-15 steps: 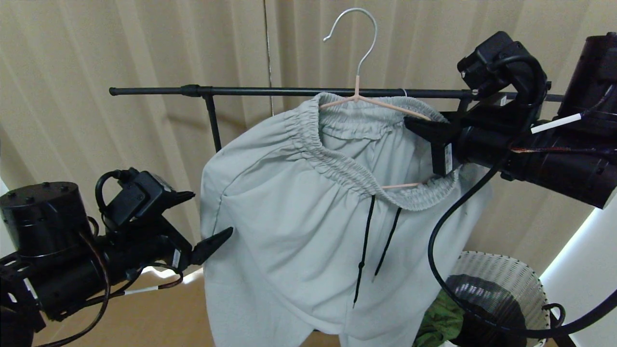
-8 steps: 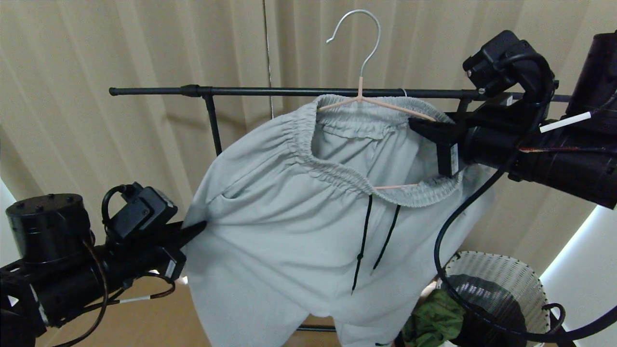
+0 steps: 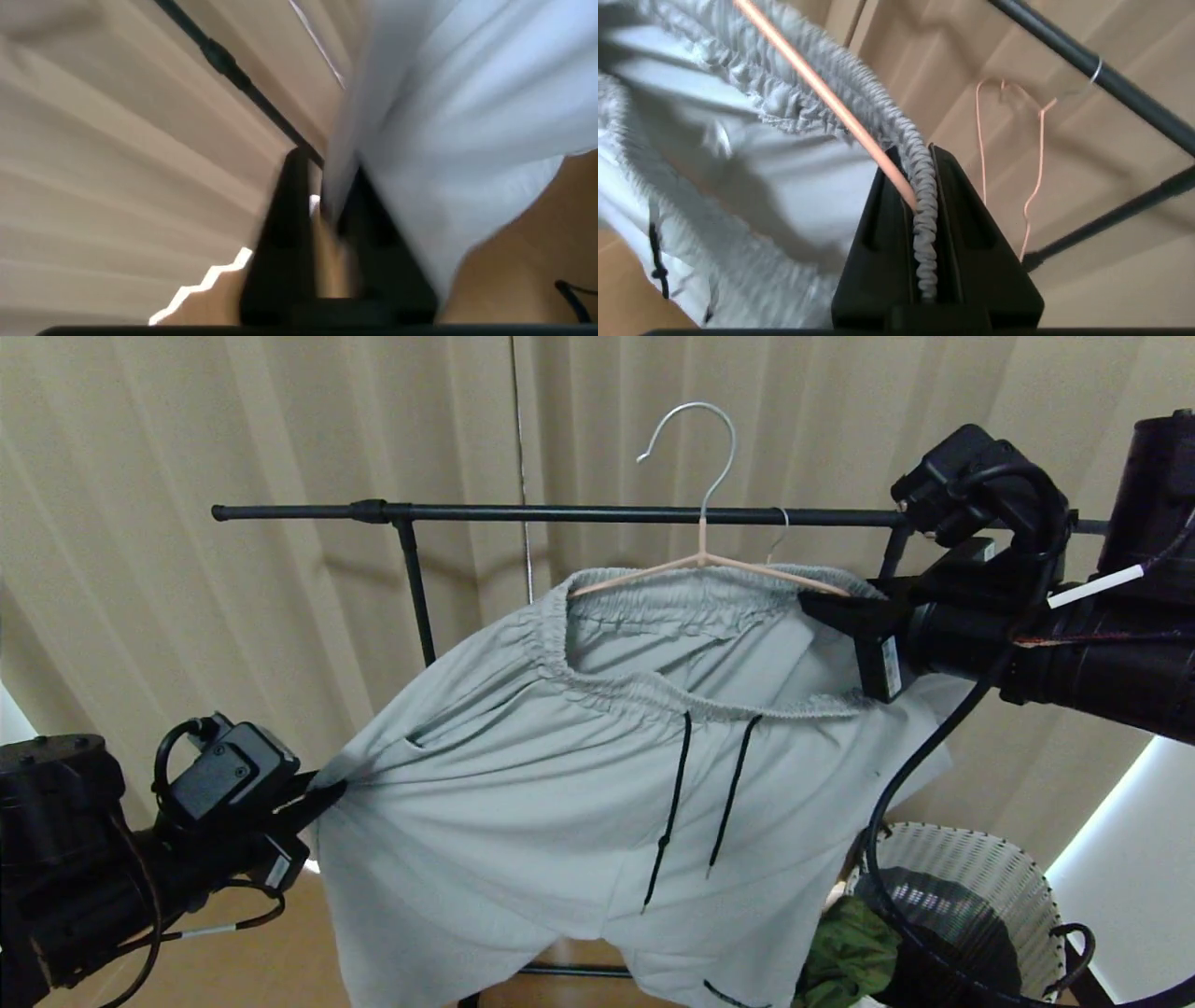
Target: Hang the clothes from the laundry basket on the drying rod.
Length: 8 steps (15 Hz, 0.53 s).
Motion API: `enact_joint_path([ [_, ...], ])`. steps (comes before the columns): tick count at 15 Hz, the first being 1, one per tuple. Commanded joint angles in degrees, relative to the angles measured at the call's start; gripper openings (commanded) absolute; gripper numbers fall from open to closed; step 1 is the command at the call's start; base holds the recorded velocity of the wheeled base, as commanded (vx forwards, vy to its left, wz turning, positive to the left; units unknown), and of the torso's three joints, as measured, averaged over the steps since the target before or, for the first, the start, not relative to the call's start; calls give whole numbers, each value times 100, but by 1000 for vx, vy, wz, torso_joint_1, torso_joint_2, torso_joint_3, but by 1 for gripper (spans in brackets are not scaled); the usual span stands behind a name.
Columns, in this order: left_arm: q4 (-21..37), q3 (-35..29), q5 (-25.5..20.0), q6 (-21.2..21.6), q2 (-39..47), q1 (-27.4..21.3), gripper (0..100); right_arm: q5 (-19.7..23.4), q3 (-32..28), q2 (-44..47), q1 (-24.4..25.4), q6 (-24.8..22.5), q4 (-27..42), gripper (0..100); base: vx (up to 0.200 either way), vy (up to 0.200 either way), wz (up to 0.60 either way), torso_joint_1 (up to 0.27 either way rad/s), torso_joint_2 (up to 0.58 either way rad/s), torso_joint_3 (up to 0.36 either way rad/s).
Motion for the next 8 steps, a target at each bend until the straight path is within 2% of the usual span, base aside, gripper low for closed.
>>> enact_joint_path([
  [1,-7,93,-3,-118,-104,-121,100,-1,5,-64,4,48,142,0,0,0,0,0,0,0],
  [2,-7,128,-12,-180,-157,-147,100,-1,5,-73,13,101,194,0,0,0,0,0,0,0],
  [3,-174,260,-29,-382,-253,-323,100,-80,41,-82,13,197,572,0,0,0,0,0,0,0],
  [4,-455,409,-29,-567,-332,-385,100,-186,32,-99,13,241,897,0,0,0,0,0,0,0],
  [5,-1000,699,-21,-734,-473,-394,100,-353,14,-126,30,435,1249,0,0,0,0,0,0,0],
  [8,-1932,1323,-3,-989,-719,-350,100,-537,32,-82,39,839,1521,0,0,0,0,0,0,0],
])
